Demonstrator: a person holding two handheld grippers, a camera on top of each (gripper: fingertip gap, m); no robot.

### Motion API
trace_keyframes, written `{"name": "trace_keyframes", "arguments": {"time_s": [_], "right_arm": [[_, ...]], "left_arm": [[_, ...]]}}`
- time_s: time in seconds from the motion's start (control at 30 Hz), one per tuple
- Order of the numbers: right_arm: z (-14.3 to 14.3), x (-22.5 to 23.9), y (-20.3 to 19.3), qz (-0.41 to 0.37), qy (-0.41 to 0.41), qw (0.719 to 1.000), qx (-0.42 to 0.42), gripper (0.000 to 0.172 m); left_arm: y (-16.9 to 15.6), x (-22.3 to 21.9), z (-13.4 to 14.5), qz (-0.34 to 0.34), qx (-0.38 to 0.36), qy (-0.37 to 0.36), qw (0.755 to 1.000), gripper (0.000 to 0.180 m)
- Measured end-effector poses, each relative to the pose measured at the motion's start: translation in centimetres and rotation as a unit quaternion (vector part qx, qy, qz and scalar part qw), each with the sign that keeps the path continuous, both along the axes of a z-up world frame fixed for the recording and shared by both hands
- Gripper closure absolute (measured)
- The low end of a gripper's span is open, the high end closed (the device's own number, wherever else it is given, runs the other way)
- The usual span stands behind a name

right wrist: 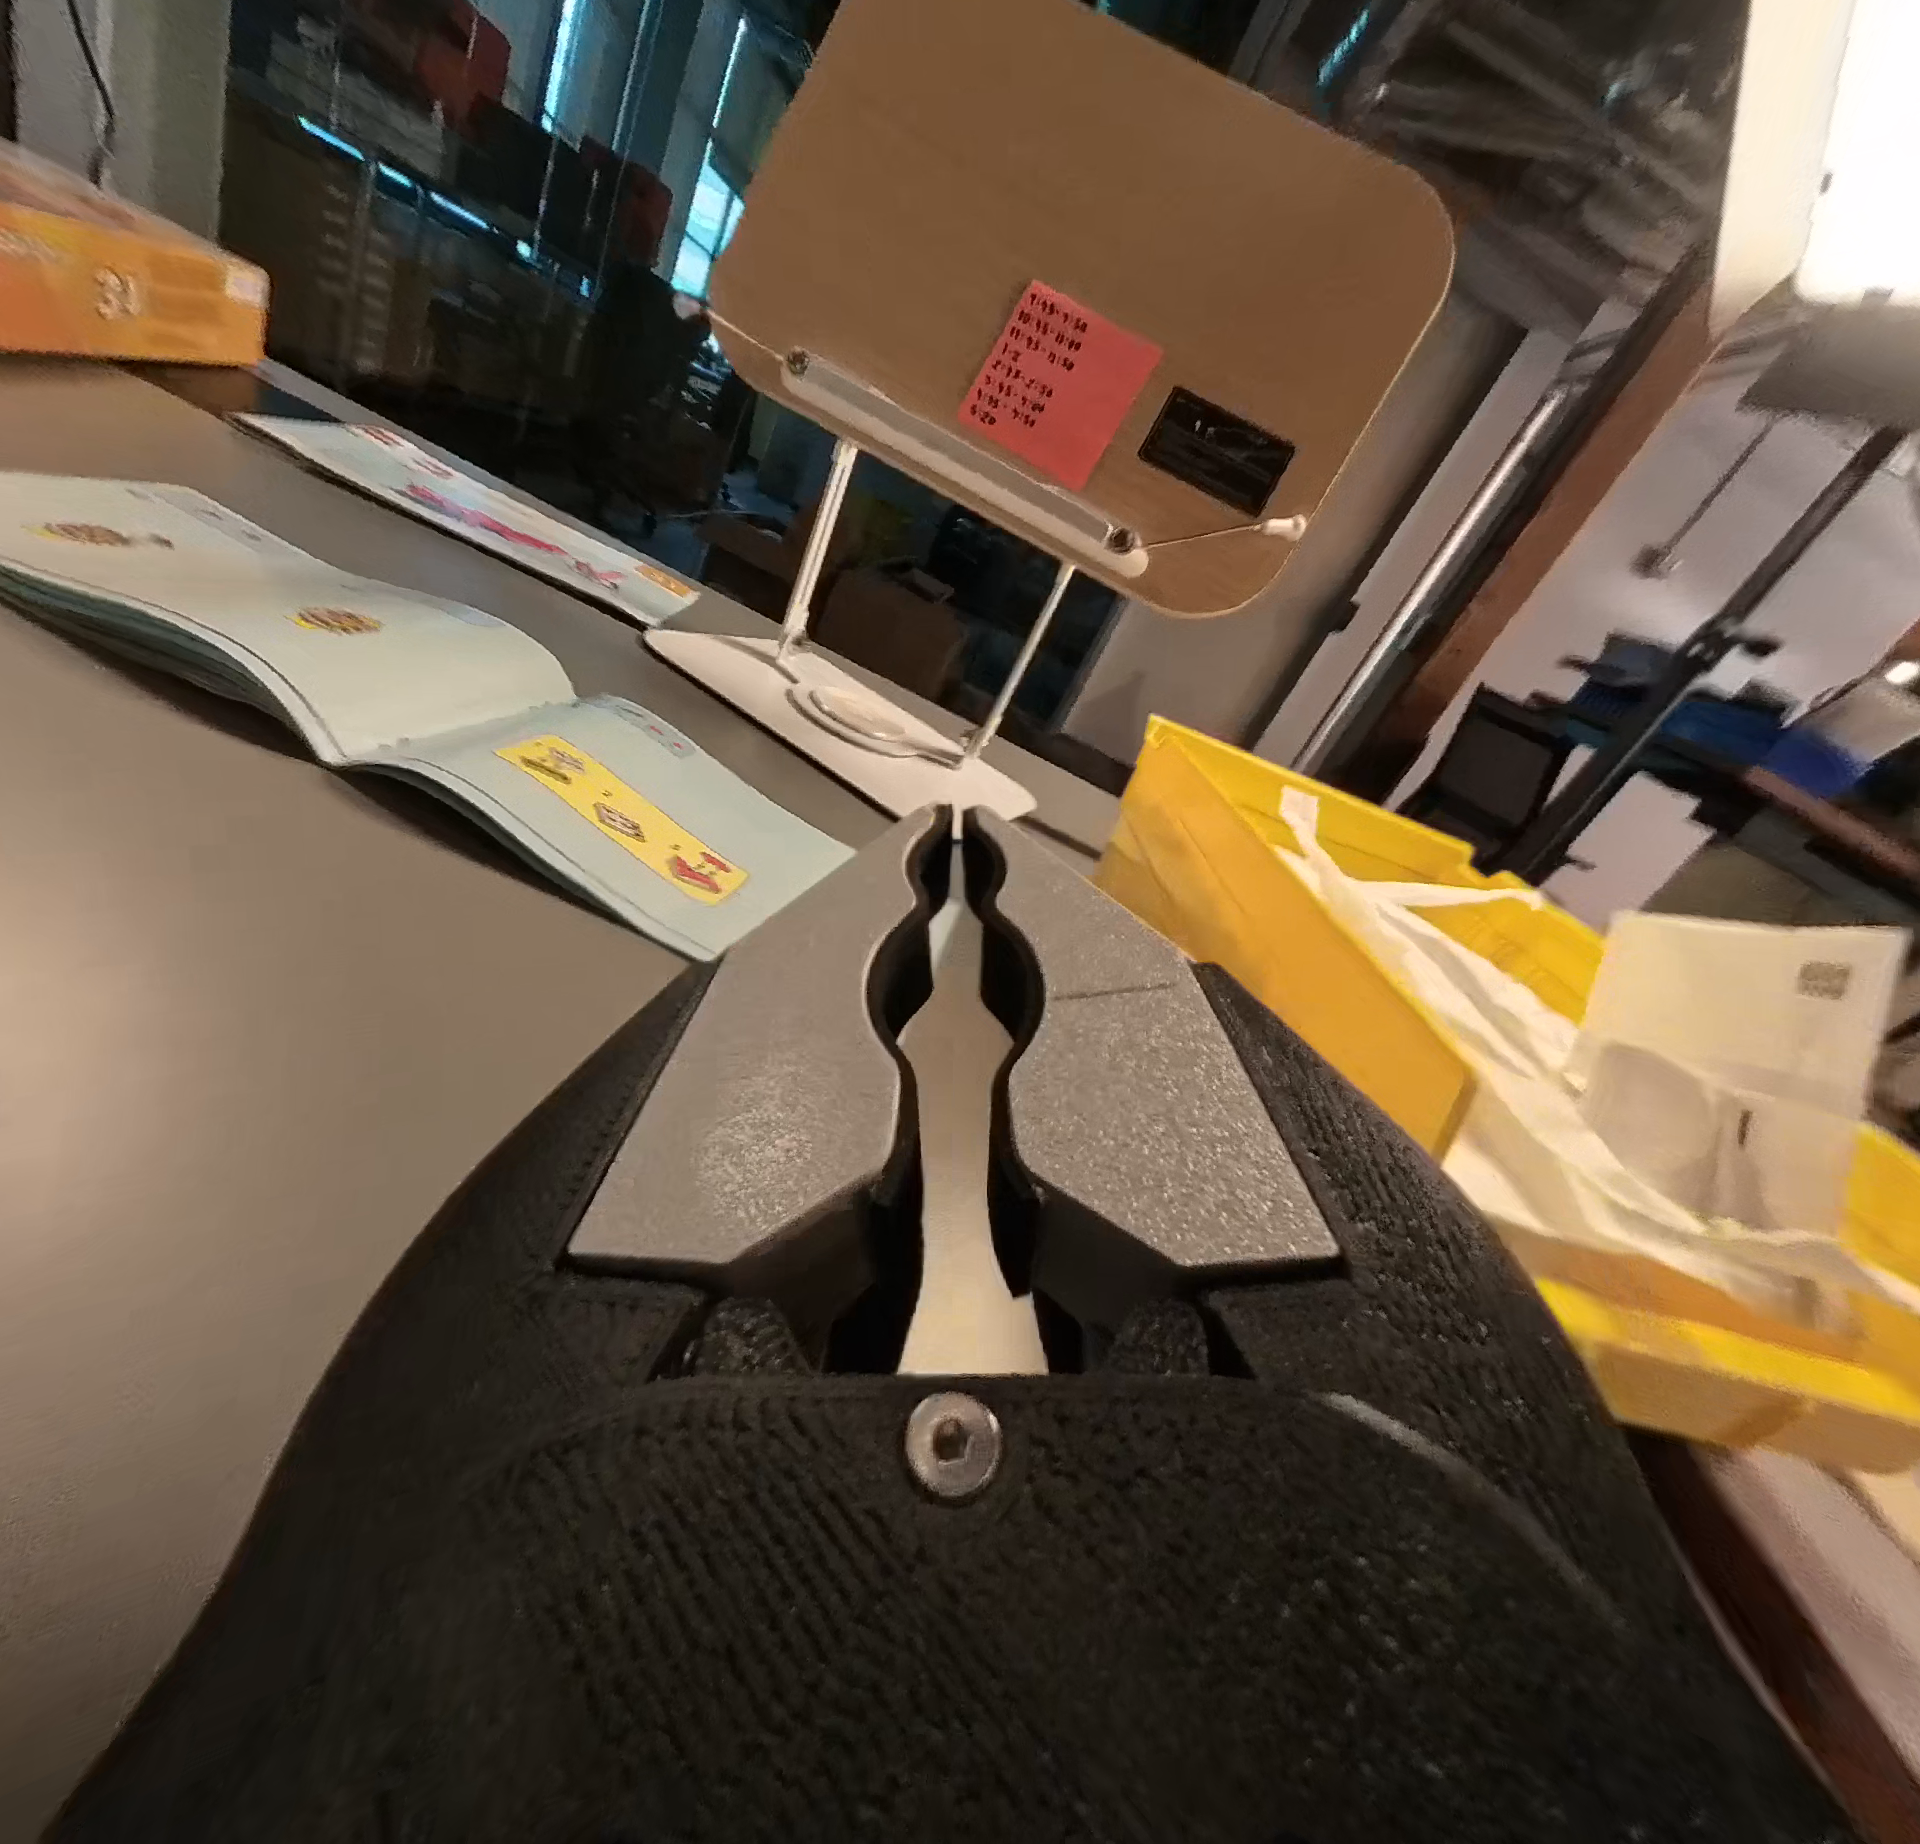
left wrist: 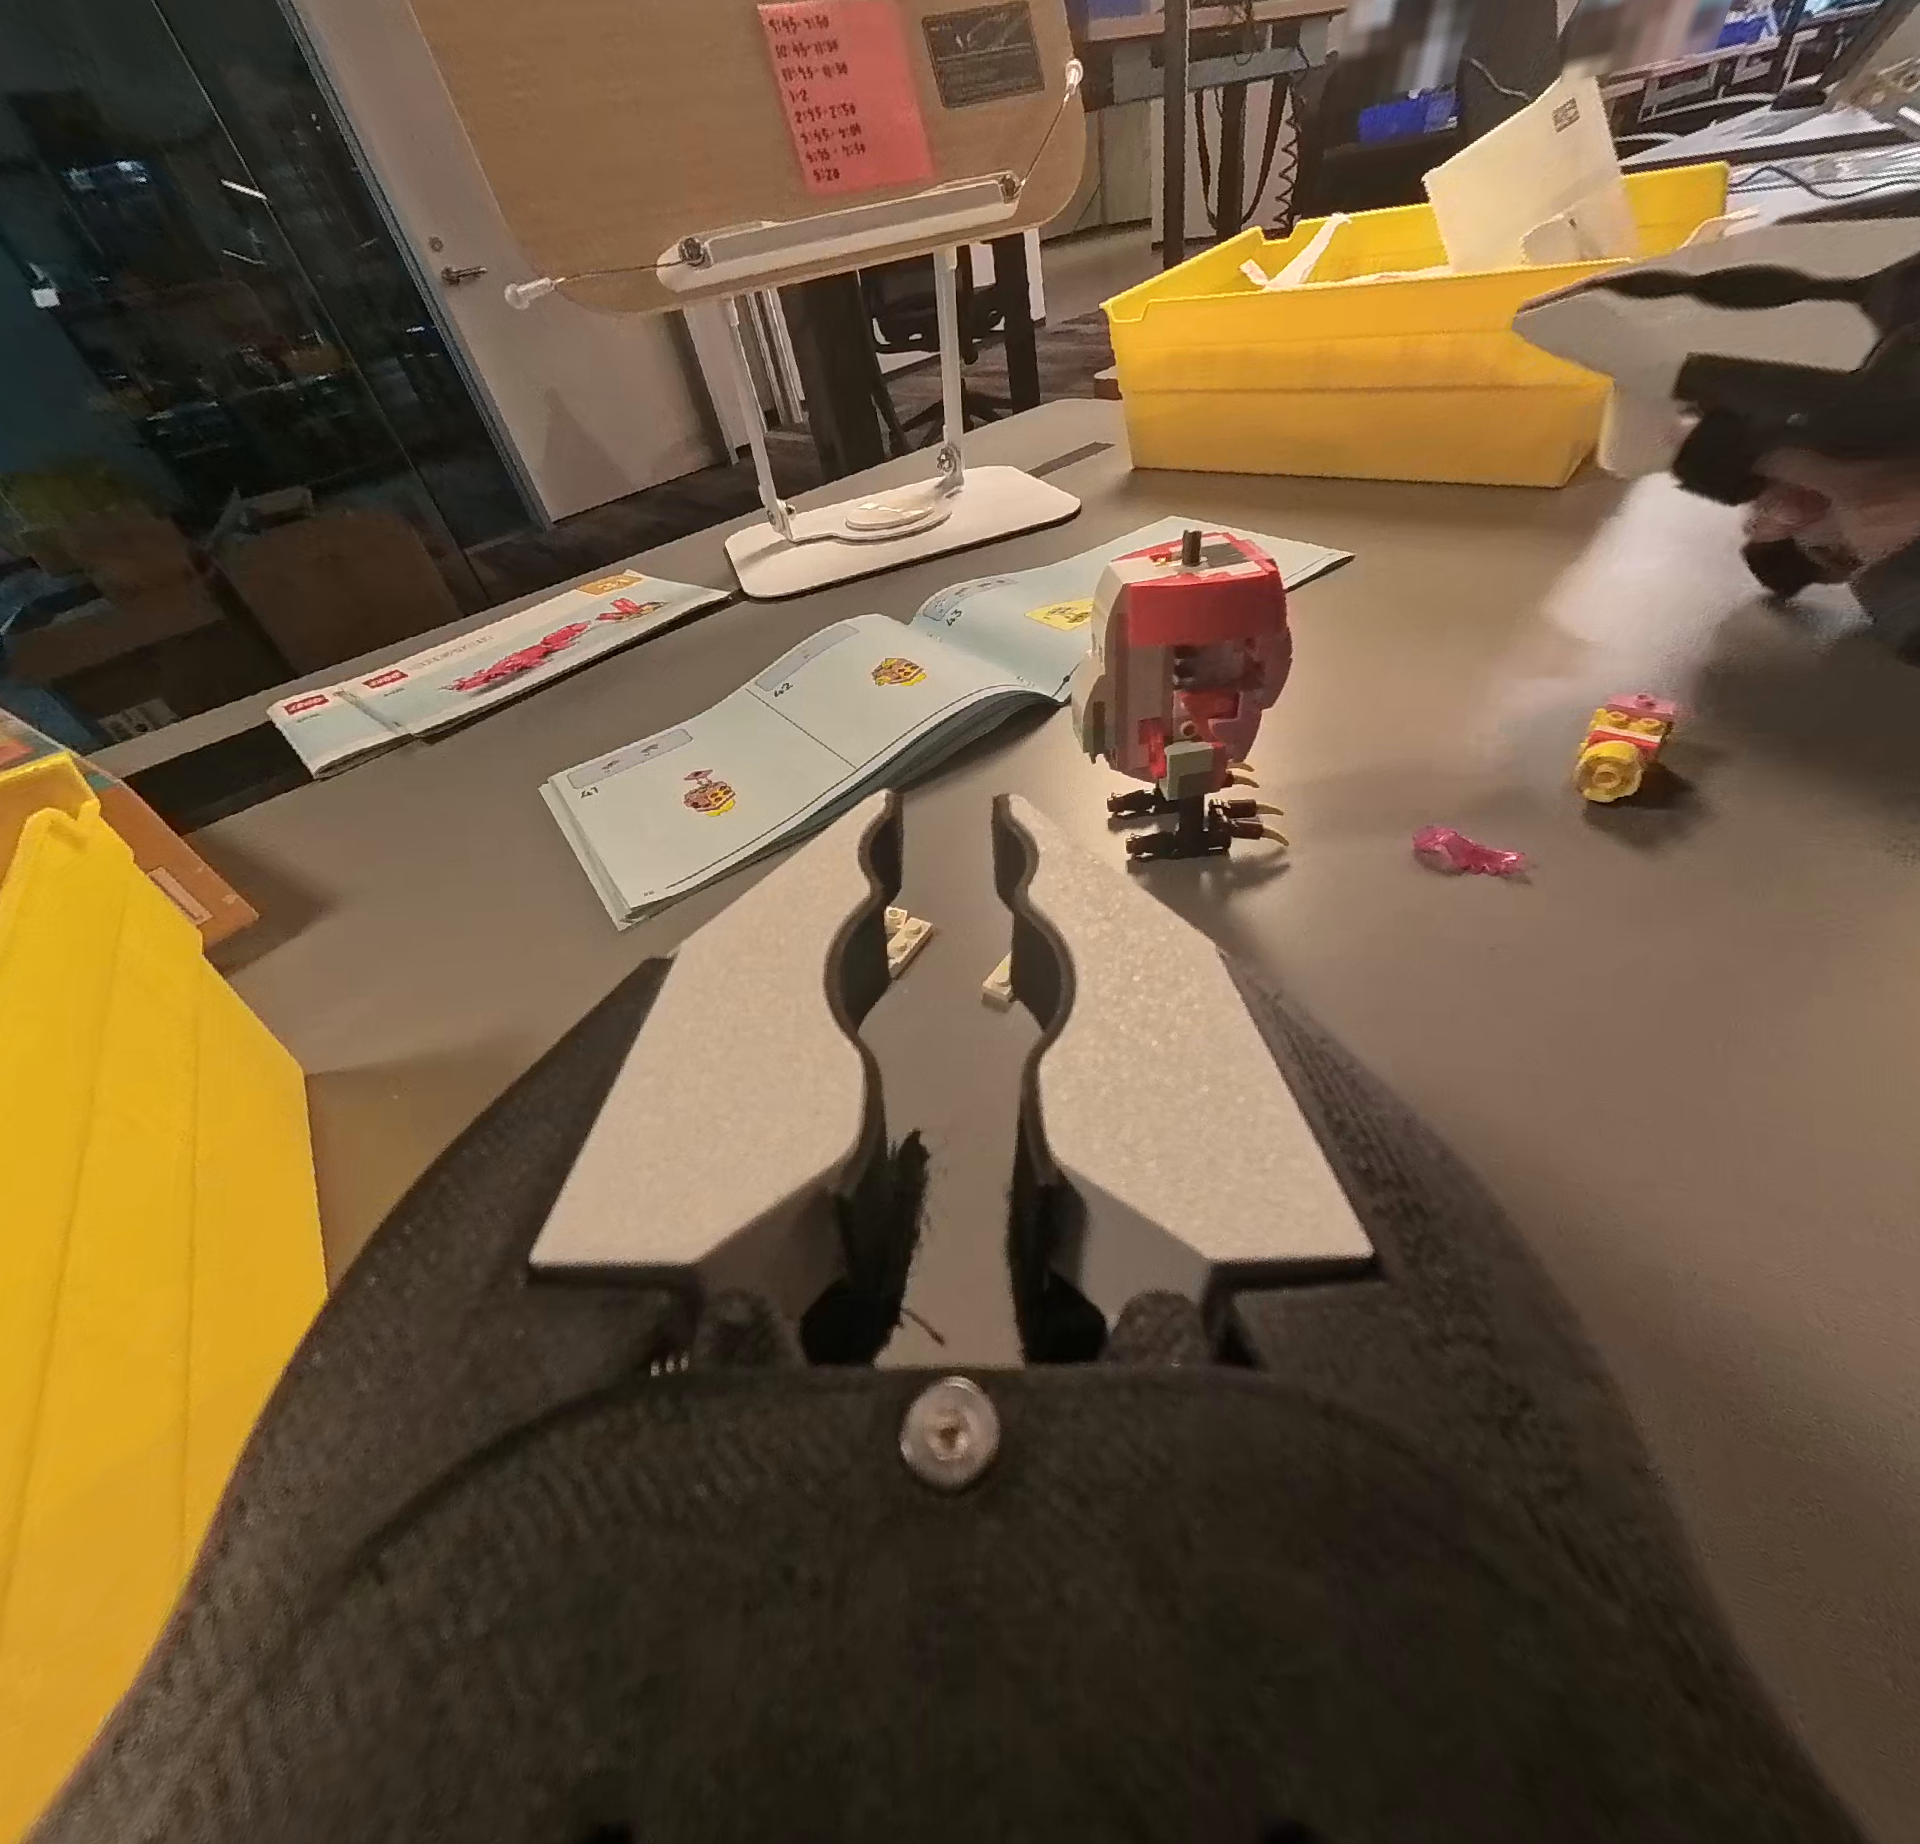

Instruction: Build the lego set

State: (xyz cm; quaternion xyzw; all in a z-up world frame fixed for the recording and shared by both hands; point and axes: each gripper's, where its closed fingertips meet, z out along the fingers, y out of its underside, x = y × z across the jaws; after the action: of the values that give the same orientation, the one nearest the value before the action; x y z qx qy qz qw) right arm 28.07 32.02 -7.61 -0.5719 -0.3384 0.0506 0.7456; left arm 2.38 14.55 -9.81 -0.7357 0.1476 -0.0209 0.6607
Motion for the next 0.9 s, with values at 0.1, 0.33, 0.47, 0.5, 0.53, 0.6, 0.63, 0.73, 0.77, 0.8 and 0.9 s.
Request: {"name": "trace_keyframes", "arguments": {"time_s": [0.1,0.33,0.47,0.5,0.53,0.6,0.63,0.73,0.77,0.8,0.9], "right_arm": [[-0.5,-0.9,-2.3,0.045,0.038,0.995,-0.076,0.159],[-5.5,-4.8,-9.8,0.147,0.028,0.927,-0.344,0.111],[-7.8,-5.6,-12.9,0.135,-0.012,0.904,-0.406,0.107],[-8.2,-5.6,-13.2,0.126,-0.025,0.903,-0.410,0.107],[-8.7,-5.6,-13.5,0.117,-0.038,0.901,-0.416,0.107],[-9.6,-5.4,-13.5,0.091,-0.066,0.898,-0.425,0.108],[-9.9,-5.3,-13.4,0.080,-0.075,0.898,-0.426,0.110],[-9.8,-5.2,-13.0,0.067,-0.087,0.906,-0.409,0.123],[-9.8,-5.2,-13.0,0.065,-0.094,0.909,-0.400,0.132],[-9.8,-5.2,-13.0,0.065,-0.105,0.912,-0.392,0.132],[-9.7,-5.6,-13.3,0.078,-0.155,0.922,-0.345,0.132]], "left_arm": [[-0.1,0.0,0.2,-0.001,0.003,-0.004,1.000,0.165],[-0.2,0.3,0.2,-0.009,0.003,-0.004,1.000,0.164],[-0.3,0.4,0.3,-0.010,0.005,0.001,1.000,0.164],[-0.3,0.4,0.3,-0.010,0.007,0.001,1.000,0.164],[-0.3,0.4,0.4,-0.010,0.007,0.000,1.000,0.164],[-0.4,0.4,0.4,-0.011,0.009,-0.002,1.000,0.164],[-0.4,0.4,0.5,-0.011,0.009,-0.002,1.000,0.164],[-0.5,0.7,0.6,-0.020,0.012,-0.001,1.000,0.162],[-0.7,1.1,0.7,-0.034,0.015,-0.002,0.999,0.158],[-0.9,1.7,0.8,-0.051,0.020,-0.004,0.998,0.155],[-1.5,3.5,1.2,-0.101,0.030,-0.006,0.994,0.150]]}}
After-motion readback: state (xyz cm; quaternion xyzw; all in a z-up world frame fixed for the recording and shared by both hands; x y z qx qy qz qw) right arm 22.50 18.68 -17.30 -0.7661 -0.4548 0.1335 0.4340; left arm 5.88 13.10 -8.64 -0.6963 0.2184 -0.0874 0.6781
